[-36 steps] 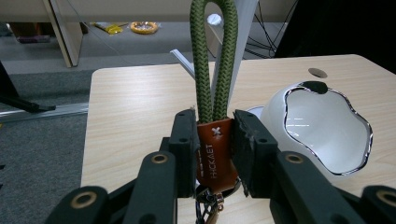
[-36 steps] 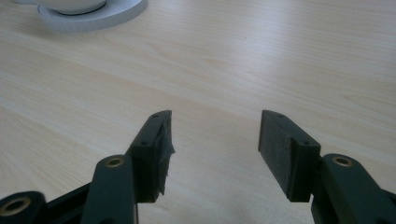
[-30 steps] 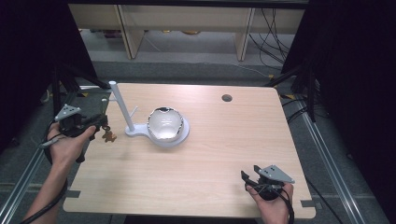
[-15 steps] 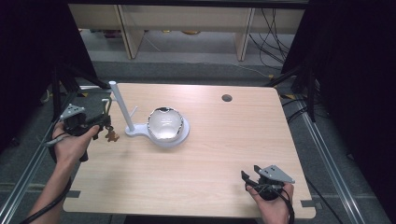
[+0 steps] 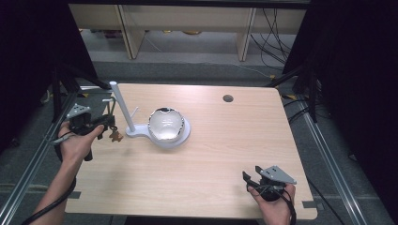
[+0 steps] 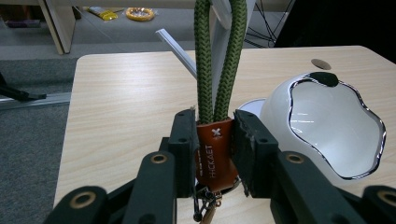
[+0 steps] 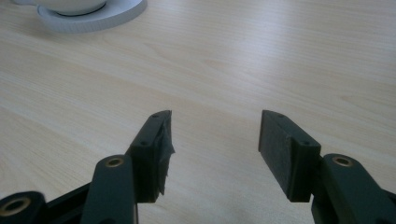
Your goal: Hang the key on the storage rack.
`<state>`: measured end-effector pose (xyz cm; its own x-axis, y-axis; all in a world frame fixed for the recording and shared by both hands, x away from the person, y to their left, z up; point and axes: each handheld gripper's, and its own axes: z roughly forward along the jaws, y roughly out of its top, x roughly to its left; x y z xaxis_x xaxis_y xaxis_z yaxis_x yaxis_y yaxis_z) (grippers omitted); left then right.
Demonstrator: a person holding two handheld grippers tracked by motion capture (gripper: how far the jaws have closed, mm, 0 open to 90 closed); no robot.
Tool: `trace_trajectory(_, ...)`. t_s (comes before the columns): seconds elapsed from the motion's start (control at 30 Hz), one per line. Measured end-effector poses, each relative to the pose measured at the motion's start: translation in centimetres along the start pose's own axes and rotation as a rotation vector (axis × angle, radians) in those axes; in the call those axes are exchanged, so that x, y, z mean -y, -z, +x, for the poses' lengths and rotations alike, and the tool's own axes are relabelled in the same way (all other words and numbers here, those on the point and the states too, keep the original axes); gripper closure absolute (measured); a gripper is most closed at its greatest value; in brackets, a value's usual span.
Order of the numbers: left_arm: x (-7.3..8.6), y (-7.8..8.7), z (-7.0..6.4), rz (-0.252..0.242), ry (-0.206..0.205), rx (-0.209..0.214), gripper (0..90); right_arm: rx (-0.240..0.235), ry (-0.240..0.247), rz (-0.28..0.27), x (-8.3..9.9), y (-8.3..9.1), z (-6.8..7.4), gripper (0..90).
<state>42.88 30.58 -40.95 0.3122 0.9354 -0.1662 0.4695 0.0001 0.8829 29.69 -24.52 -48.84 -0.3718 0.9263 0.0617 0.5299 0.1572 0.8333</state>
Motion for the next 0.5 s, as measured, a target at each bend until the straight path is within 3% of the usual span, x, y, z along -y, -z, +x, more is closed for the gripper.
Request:
trace_trajectory(0.03,0.02,-0.06,-0.01,0.001,-0.001,0.0,69.2,-0.011,0.029,-0.011,-0.03,-0.09,-0.25,45.2)
trace_trajectory(0.13,0.11,-0.28,-0.07,0.003,0.004,0.0,69.1,0.0,-0.013,0.006,0.01,0.05,0.1,45.2)
trace_trajectory(0.2,0.18,-0.47,-0.06,0.0,0.003,0.002,69.0,-0.002,0.011,-0.004,0.0,-0.05,-0.09,45.1)
trace_trajectory(0.37,0.22,-0.75,-0.09,0.005,-0.003,-0.003,68.7,-0.002,0.007,-0.003,0.01,-0.04,-0.06,45.1)
trace_trajectory(0.5,0.26,-0.95,-0.13,0.007,-0.011,-0.006,68.4,-0.009,0.038,-0.006,-0.03,-0.11,-0.28,45.1)
